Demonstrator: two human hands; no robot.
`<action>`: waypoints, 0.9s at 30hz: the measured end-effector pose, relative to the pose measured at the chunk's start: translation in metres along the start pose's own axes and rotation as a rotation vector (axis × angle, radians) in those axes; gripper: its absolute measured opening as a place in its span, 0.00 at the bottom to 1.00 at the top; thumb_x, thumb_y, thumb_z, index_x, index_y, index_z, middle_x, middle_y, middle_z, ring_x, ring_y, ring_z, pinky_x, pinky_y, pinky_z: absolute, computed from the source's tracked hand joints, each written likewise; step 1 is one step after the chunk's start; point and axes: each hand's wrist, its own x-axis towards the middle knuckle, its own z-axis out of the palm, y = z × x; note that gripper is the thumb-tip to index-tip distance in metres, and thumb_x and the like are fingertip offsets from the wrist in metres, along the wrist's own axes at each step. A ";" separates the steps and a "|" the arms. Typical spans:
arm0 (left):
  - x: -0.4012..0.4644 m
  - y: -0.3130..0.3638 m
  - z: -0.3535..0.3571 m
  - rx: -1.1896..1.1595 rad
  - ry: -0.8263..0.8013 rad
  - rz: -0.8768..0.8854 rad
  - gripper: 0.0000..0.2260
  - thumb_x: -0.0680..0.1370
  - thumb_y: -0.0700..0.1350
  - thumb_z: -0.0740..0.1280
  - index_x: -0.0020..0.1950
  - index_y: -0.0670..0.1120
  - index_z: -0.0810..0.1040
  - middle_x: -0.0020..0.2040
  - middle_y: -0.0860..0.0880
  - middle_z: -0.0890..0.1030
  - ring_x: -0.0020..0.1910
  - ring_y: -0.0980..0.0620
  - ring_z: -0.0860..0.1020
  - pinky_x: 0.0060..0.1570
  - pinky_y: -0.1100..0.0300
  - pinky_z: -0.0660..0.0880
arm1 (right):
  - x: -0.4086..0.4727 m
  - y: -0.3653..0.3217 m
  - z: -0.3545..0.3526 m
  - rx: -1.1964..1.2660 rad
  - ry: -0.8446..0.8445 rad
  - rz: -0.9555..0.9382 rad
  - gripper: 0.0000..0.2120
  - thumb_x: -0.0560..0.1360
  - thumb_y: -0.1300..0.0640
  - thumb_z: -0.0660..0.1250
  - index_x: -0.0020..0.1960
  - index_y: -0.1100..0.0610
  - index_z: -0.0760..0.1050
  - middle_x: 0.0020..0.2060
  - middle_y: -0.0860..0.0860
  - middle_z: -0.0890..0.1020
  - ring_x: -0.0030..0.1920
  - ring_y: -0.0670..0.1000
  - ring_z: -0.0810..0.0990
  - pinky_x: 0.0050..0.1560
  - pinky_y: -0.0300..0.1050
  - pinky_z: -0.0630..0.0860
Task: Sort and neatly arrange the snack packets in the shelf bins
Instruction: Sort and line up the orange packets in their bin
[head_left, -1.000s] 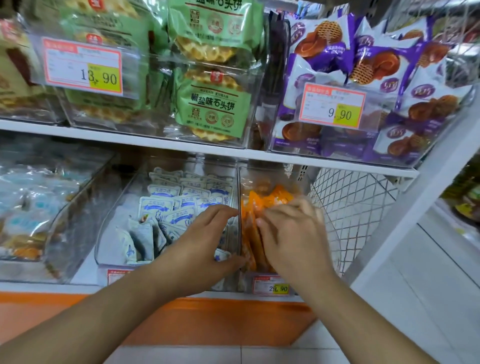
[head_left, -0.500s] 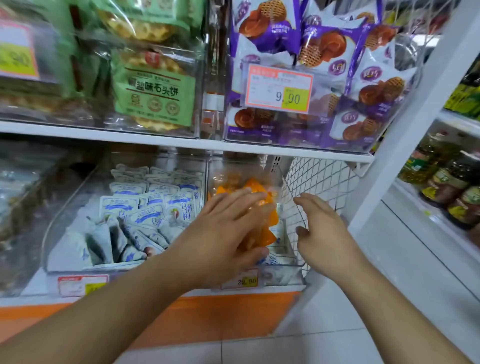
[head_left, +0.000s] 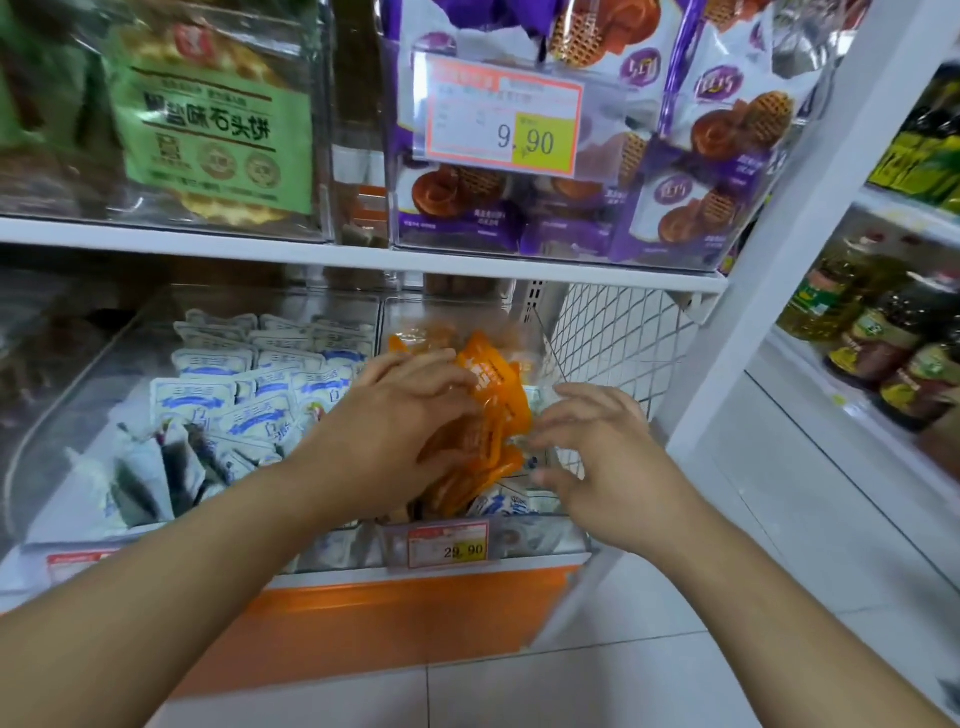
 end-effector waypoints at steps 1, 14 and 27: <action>-0.002 0.001 0.001 -0.001 -0.014 0.011 0.21 0.77 0.60 0.69 0.70 0.60 0.75 0.74 0.59 0.69 0.79 0.54 0.60 0.77 0.46 0.56 | 0.001 -0.003 0.002 -0.014 -0.049 0.001 0.08 0.74 0.46 0.77 0.52 0.44 0.87 0.59 0.38 0.82 0.77 0.44 0.64 0.78 0.46 0.42; -0.022 0.009 -0.014 -0.326 0.043 -0.087 0.27 0.80 0.58 0.66 0.78 0.61 0.64 0.79 0.64 0.60 0.79 0.65 0.51 0.78 0.58 0.52 | -0.006 -0.010 -0.009 0.295 0.037 0.108 0.13 0.72 0.60 0.79 0.35 0.46 0.82 0.45 0.37 0.85 0.59 0.34 0.76 0.70 0.45 0.64; -0.052 0.008 -0.083 -0.733 0.231 -0.486 0.06 0.74 0.50 0.77 0.47 0.55 0.82 0.40 0.58 0.84 0.35 0.59 0.81 0.31 0.59 0.77 | 0.006 -0.090 -0.026 0.708 0.293 0.119 0.10 0.80 0.60 0.71 0.47 0.45 0.86 0.45 0.44 0.88 0.50 0.46 0.86 0.55 0.53 0.82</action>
